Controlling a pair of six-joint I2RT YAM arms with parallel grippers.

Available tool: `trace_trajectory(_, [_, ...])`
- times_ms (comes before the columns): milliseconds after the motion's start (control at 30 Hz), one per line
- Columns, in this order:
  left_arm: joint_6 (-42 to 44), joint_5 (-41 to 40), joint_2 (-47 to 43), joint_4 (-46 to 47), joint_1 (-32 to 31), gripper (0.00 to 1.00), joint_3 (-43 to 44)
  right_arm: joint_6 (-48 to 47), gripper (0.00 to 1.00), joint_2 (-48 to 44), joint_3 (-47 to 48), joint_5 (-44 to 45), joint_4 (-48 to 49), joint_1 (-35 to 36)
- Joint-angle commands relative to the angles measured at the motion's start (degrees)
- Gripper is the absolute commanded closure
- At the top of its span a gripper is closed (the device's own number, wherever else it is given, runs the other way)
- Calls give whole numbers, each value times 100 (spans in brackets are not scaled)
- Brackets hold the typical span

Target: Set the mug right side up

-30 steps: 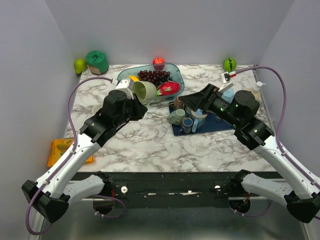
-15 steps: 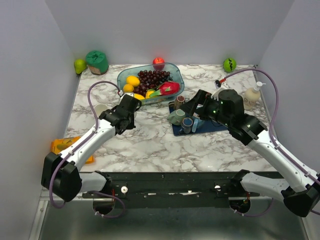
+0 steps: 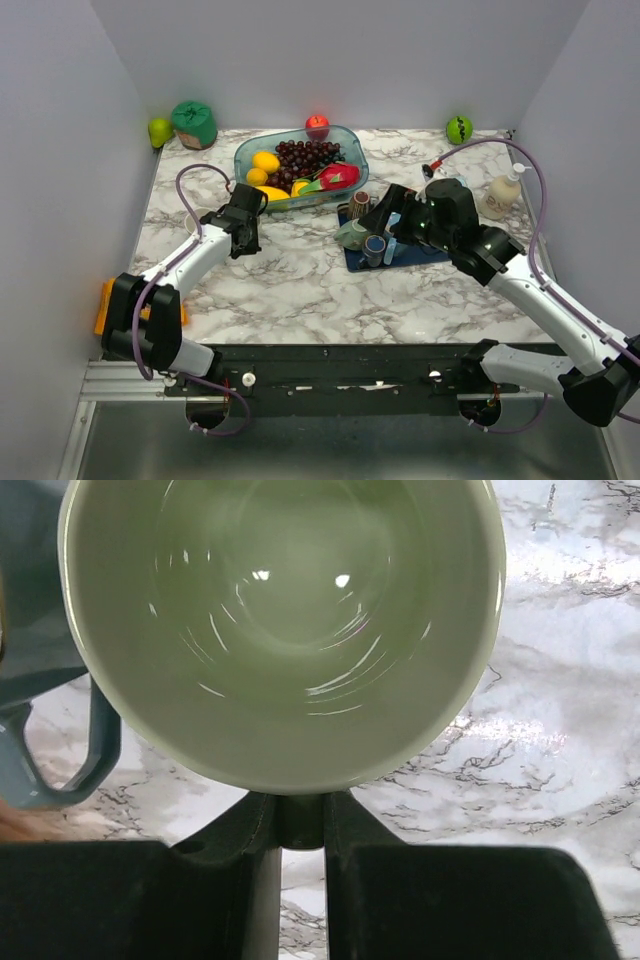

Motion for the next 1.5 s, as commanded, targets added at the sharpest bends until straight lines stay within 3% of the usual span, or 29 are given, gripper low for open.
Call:
trace_trajectory(0, [149,224,186,600,131,100,32,-84,0,80,144,199,-244,30])
trace_trajectory(400, [96,57,451,557,281,99,50,-40,0,335,161,480,-577,30])
trace_trajectory(433, [105,83,451,504,281,84,59,-31,0,422,187,611,-639,21])
trace_trajectory(500, [141,101,407,486,281,70,59,-31,0,528,223,752,-850,30])
trace_trajectory(533, [132,101,389,451,281,54,59,-22,0,624,240,875,-920,30])
trace_trajectory(833, [9,13,126,206,281,28,111,-49,0,959,223,1455,-1193,30])
trace_trajectory(1167, [-272,206,-981,-559,281,15,682,-163,2,1697,258,2344,-1176,30])
trace_trajectory(1467, [-264,1155,-1500,-718,290,9,1377,-14,10,2277,381,2827,-1245,29])
